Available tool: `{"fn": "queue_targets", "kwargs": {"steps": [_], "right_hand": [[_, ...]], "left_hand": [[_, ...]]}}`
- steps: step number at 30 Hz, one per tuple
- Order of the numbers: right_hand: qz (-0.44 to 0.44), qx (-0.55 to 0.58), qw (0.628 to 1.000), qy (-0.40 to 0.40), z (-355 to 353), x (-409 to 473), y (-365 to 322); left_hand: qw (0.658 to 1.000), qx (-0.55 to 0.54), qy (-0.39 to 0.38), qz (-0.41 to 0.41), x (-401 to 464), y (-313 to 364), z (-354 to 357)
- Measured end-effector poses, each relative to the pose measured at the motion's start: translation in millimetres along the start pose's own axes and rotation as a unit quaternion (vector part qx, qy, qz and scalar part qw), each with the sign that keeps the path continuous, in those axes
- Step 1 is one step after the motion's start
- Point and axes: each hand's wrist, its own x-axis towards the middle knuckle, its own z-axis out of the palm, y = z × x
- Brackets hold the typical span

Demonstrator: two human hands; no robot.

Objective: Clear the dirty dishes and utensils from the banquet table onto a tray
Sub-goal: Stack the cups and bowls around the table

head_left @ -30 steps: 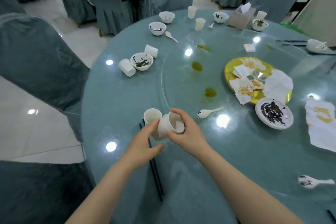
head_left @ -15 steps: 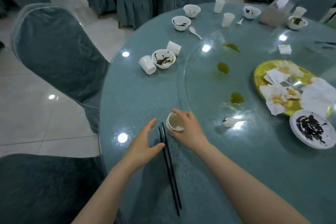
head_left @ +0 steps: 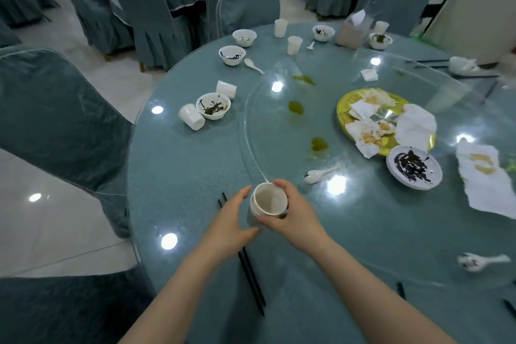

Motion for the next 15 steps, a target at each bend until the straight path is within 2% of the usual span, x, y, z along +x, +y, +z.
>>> {"fn": "queue_targets", "kwargs": {"steps": [5, 15], "right_hand": [[0.028, 0.024, 0.998, 0.057, -34.3, -44.9, 11.3], [0.075, 0.11, 0.98, 0.149, -117.7, -136.4, 73.2]], "left_hand": [[0.993, 0.0, -0.072, 0.09, -0.5, 38.3, 36.1], [0.983, -0.006, -0.13, 0.128, -13.5, 93.2, 136.5]]}}
